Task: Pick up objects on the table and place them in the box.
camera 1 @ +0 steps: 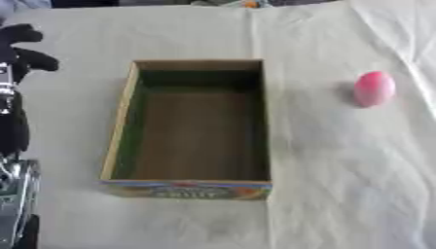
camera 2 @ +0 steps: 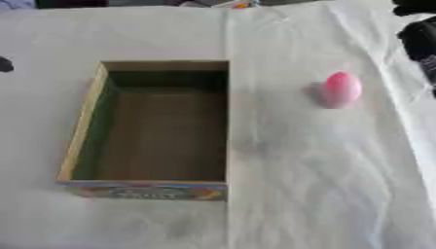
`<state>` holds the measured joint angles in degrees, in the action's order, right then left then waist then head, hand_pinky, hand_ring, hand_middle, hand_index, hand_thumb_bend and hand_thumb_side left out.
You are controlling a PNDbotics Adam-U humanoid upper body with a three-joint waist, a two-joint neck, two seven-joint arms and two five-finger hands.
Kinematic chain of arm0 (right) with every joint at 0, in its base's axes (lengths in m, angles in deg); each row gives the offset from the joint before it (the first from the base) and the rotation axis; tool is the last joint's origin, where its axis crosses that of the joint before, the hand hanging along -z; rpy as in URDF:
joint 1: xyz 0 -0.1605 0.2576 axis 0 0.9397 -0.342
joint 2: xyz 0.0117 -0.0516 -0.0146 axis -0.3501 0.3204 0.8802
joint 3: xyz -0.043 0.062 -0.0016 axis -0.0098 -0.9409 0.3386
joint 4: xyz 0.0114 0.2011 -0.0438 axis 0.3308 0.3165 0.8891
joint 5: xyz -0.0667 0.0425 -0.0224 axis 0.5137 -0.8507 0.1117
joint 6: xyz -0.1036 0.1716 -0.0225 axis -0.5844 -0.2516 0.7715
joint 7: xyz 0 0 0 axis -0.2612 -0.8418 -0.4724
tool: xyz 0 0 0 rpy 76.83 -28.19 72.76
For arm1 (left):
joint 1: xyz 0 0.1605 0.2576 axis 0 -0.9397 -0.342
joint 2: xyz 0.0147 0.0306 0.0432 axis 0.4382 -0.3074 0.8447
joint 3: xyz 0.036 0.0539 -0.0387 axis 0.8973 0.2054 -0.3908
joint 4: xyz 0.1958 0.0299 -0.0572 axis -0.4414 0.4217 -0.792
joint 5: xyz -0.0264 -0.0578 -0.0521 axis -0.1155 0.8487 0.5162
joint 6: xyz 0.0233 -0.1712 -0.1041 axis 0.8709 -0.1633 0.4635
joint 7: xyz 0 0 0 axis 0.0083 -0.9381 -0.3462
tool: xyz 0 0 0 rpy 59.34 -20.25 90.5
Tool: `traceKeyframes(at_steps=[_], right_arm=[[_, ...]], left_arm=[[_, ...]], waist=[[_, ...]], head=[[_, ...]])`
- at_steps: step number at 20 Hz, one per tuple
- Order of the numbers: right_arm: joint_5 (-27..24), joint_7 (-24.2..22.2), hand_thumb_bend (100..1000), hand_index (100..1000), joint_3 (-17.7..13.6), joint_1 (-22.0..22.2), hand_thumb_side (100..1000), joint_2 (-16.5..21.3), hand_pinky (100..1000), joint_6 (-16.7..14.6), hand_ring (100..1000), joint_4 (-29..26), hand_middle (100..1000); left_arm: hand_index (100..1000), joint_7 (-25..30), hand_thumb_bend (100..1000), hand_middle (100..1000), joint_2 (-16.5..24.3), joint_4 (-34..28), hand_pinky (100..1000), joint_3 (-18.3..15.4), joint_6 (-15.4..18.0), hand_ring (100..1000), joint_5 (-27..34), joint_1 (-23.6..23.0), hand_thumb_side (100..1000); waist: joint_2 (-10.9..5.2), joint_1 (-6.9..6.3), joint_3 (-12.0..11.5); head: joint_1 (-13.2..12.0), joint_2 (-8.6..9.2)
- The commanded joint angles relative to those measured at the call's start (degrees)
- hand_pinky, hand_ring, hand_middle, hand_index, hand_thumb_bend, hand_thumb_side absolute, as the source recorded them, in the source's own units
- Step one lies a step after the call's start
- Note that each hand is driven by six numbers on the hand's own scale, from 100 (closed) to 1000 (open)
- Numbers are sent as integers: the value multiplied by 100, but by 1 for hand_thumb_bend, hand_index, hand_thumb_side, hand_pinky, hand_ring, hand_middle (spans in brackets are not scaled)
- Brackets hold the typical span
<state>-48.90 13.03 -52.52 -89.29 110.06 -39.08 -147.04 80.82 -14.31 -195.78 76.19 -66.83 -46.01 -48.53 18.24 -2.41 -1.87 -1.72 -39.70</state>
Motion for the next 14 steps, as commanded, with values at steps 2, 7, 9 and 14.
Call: traceKeyframes(at_steps=[2,7,9,14], right_arm=[[223,-244,592,890,175,-185,1000,834,628,67,785,-112,777],[484,-686,688,895,474,-395,1000,1478,644,-2,799,35,792],[519,-878,712,897,607,-509,1000,1706,649,-67,804,165,794],[525,-1248,752,884,868,-764,970,2100,652,-227,807,482,786]], left_arm=[[736,12,100,625,145,-128,538,-2,-2,511,24,32,835],[736,42,100,625,156,-128,538,14,-10,512,25,34,833],[736,56,100,626,158,-128,538,22,-16,512,24,36,834],[736,87,100,625,166,-128,539,34,-30,512,19,29,833]], waist=[[-146,28,-30],[-183,35,-79],[-198,36,-95],[-222,45,-107]], head=[[48,15],[108,0],[156,-24],[261,-85]])
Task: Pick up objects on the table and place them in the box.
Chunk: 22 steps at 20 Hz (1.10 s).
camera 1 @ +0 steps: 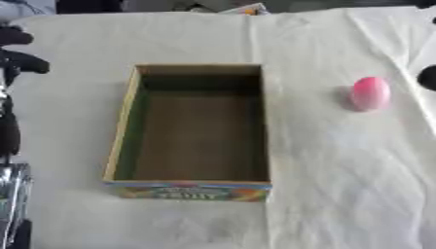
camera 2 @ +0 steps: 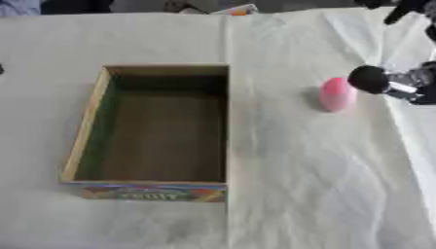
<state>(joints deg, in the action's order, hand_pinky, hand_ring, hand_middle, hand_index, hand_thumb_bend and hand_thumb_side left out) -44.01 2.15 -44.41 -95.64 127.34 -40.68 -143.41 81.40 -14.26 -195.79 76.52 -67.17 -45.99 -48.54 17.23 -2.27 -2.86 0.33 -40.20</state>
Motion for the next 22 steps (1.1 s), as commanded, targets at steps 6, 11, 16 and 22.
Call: traceKeyframes(at_steps=[6,11,16,22], right_arm=[[129,-515,786,883,345,-435,885,638,657,-197,813,565,787],[258,-790,804,900,524,-701,581,598,664,-202,831,959,781],[206,-1474,701,912,694,-1047,416,420,671,113,843,1398,779],[484,-1851,607,885,900,-1470,413,144,669,382,845,1879,769]], left_arm=[[736,66,100,624,179,-128,539,15,-15,512,2,17,835],[735,95,100,623,182,-128,540,24,-29,512,-7,5,837],[735,124,100,623,177,-128,540,37,-38,512,-9,-8,838],[734,148,100,622,171,-128,541,49,-47,512,-11,-23,840]], waist=[[-133,60,-12],[-133,74,-31],[-123,79,-47],[-102,81,-68]], head=[[118,9],[130,49],[147,78],[180,88]])
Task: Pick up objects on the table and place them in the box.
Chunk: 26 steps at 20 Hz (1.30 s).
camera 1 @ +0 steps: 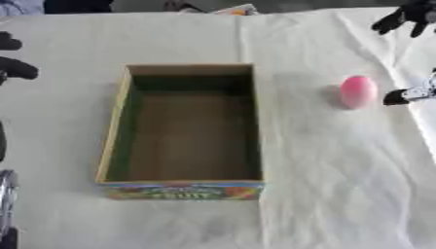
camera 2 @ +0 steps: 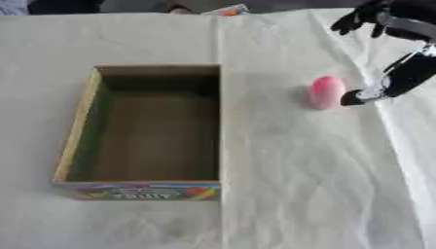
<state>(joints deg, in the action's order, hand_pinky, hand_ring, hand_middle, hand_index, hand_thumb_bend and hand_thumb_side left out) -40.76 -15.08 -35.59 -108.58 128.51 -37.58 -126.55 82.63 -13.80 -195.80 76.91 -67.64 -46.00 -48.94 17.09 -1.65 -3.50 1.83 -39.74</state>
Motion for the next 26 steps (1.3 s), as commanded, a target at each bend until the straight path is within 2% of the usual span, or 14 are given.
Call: traceKeyframes(at_steps=[1,5,12,26], right_arm=[[228,-159,604,887,57,-247,412,-35,667,89,844,323,769],[436,-223,592,884,185,-462,404,-268,663,73,841,814,766],[893,-368,553,880,335,-665,393,-596,660,-142,825,1540,753],[1354,-345,432,820,448,-687,398,-855,639,-456,792,2137,659]], left_arm=[[733,30,100,622,124,-126,541,13,-1,512,-9,16,841],[732,47,100,622,117,-126,541,19,-7,511,-8,5,842],[732,75,100,623,104,-126,542,25,-11,512,-10,6,845],[731,125,100,623,79,-125,542,35,-39,512,-24,13,846]], waist=[[-84,19,-7],[-60,16,-29],[-11,19,-51],[23,12,-76]], head=[[36,43],[59,55],[89,62],[98,45]])
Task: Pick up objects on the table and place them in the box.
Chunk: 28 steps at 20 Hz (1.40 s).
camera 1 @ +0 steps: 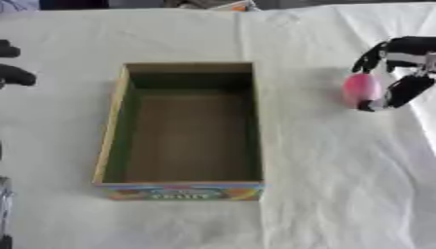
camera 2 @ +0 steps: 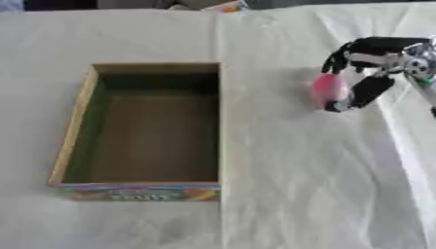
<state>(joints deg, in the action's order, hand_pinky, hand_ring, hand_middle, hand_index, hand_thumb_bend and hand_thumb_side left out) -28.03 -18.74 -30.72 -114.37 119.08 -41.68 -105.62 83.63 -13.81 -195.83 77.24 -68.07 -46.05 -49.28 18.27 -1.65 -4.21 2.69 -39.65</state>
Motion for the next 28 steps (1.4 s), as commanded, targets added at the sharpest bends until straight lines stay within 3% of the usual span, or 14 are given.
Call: traceKeyframes(at_steps=[1,9,13,20,28], right_arm=[[111,32,429,820,-34,-110,398,71,639,-57,792,84,657],[287,129,292,751,0,-110,422,-55,617,-197,757,335,573],[175,220,100,704,11,-101,459,-38,605,-240,736,223,535],[-141,278,100,705,8,-20,593,84,597,-175,719,-182,552],[-333,370,100,685,-9,-24,553,131,580,-47,697,-495,551]], left_arm=[[730,26,100,622,78,-122,542,3,4,512,-22,48,846],[724,24,100,622,65,-123,543,3,3,515,-29,59,845],[723,35,100,623,64,-123,543,8,-1,516,-31,61,845],[724,65,100,623,64,-122,543,9,-22,517,-42,70,845],[725,80,100,623,60,-117,543,9,-36,517,-41,62,845]], waist=[[-93,11,-10],[-90,14,-58],[-93,23,-58],[-100,37,-49],[-125,45,-44]], head=[[12,38],[2,32],[-12,24],[-21,31],[-26,42]])
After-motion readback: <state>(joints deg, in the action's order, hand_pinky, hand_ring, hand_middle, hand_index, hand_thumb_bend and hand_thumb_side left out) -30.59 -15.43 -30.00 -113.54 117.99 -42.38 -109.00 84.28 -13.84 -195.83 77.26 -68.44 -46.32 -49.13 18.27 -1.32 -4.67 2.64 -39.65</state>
